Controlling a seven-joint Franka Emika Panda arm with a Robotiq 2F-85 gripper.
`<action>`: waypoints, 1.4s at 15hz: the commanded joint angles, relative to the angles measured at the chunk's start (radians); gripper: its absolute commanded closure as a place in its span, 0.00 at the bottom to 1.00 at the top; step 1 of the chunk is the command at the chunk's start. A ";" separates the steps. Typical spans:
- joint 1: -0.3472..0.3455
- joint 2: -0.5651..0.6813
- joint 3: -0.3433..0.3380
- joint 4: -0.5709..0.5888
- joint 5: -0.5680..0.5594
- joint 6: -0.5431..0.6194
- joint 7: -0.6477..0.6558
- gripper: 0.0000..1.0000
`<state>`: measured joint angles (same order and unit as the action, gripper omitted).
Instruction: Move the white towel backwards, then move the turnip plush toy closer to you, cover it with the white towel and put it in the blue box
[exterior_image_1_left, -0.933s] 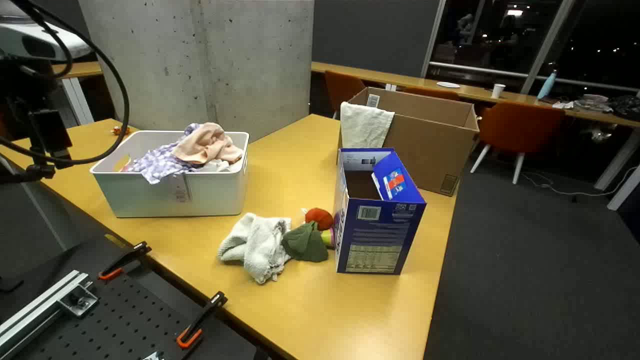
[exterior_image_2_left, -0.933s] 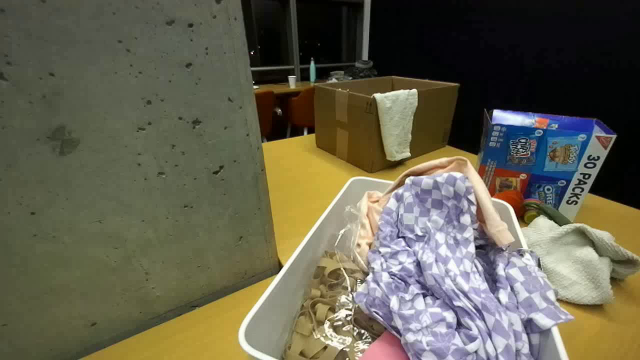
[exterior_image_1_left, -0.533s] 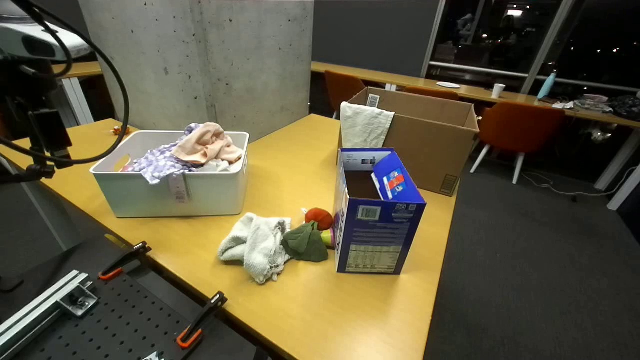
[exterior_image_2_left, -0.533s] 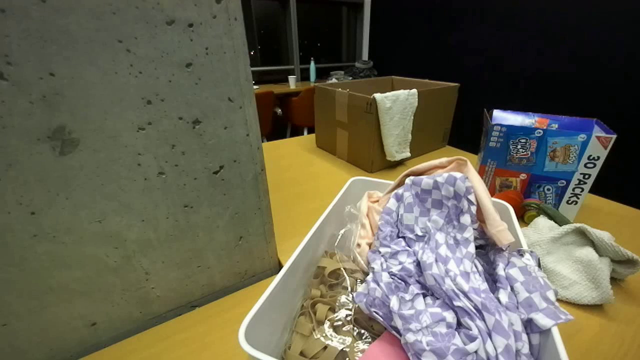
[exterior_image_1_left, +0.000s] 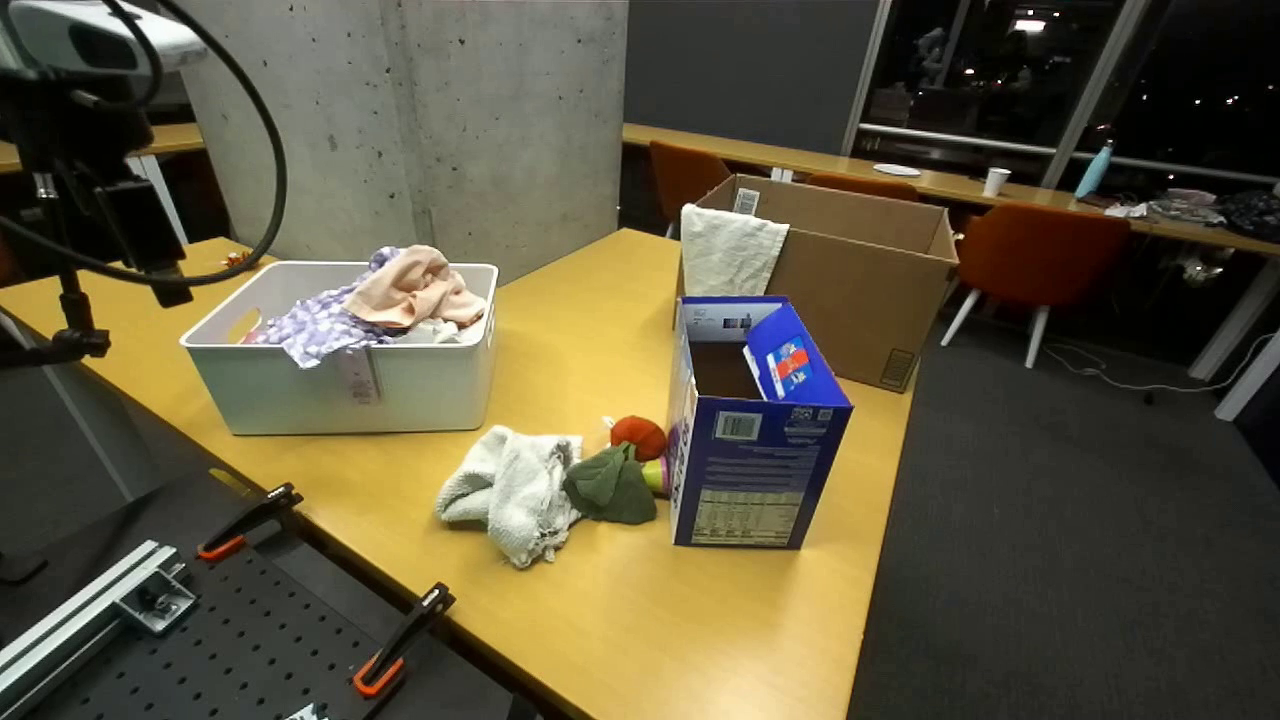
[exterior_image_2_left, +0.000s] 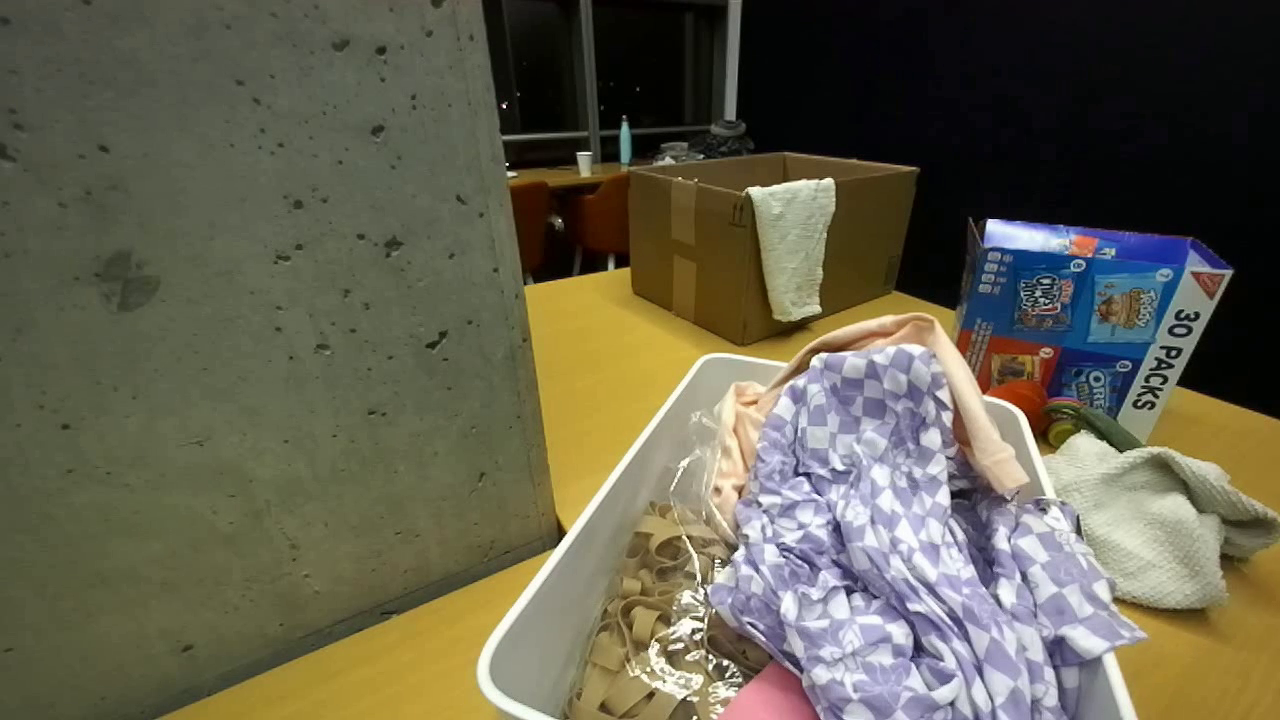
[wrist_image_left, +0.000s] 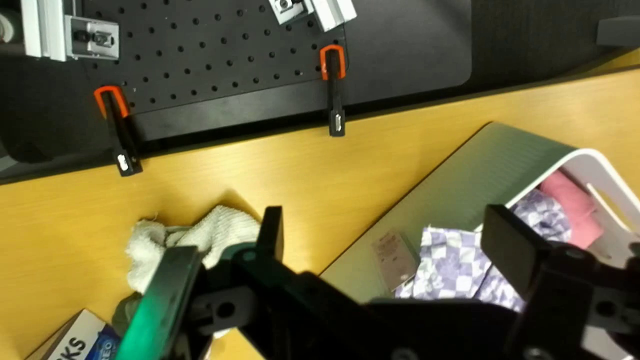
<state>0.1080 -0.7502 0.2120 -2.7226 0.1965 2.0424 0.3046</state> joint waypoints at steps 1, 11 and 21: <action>-0.081 0.062 -0.051 0.056 -0.079 0.054 -0.036 0.00; -0.225 0.568 -0.178 0.182 -0.198 0.422 -0.090 0.00; -0.217 1.014 -0.257 0.410 -0.164 0.552 -0.137 0.00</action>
<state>-0.1235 0.1705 -0.0163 -2.3988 0.0141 2.5969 0.1980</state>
